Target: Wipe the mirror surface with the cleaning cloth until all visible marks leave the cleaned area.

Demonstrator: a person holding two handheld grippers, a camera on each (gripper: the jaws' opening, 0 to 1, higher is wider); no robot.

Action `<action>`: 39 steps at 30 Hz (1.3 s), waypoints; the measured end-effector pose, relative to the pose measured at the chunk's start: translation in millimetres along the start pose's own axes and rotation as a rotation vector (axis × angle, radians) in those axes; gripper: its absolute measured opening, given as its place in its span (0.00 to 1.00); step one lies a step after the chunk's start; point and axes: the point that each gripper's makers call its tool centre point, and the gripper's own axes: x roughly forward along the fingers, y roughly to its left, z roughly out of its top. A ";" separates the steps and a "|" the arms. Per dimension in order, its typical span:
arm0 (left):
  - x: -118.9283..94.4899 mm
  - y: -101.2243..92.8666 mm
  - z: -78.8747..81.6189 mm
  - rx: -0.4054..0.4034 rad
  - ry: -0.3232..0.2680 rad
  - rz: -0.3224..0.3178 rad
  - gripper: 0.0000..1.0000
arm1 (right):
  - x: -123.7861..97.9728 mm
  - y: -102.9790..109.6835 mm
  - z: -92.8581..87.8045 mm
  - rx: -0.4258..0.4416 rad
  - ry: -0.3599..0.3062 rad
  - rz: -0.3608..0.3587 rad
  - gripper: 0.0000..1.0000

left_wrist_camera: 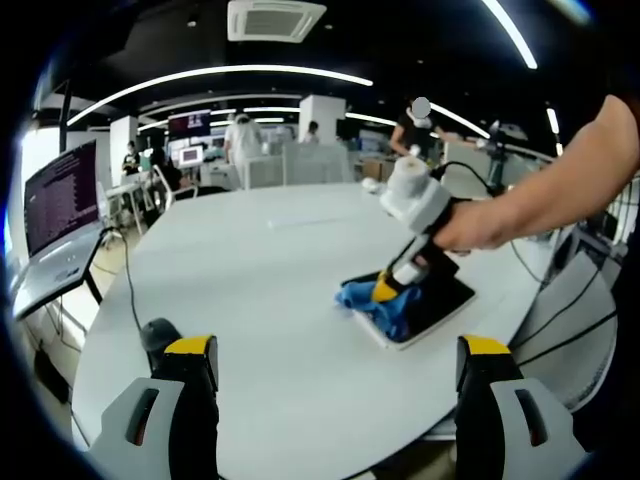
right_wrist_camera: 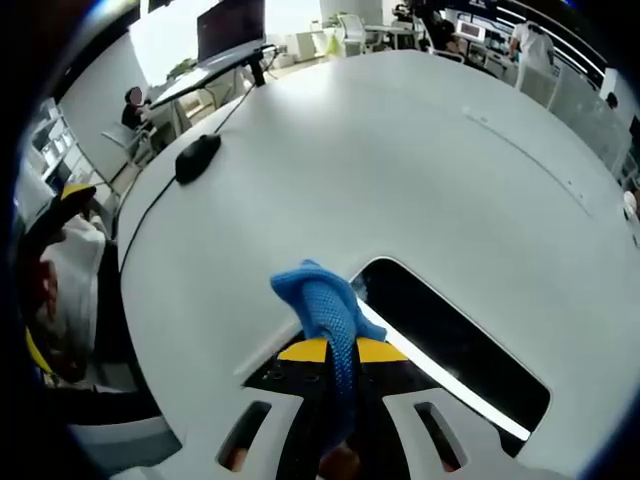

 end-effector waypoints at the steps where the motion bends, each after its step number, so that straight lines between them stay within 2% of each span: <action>1: 0.4 -0.7 0.9 0.000 -0.002 -0.001 1.00 | -0.7 -1.1 -1.1 0.001 0.000 -0.001 0.03; 9: 4.3 -3.4 3.3 0.004 -0.007 -0.004 1.00 | -5.4 -10.9 -8.7 0.000 -0.003 -0.010 0.03; 19: 8.2 -5.1 3.1 0.008 -0.008 -0.015 1.00 | -15.6 -35.7 -25.0 0.010 0.000 -0.029 0.03; 29: 11.3 -4.8 4.4 0.022 -0.001 -0.028 1.00 | -24.3 -51.9 -38.3 0.025 0.004 -0.042 0.03; 39: 14.0 -4.1 8.0 0.005 -0.002 -0.031 1.00 | -35.5 -75.7 -56.1 0.050 -0.003 -0.054 0.03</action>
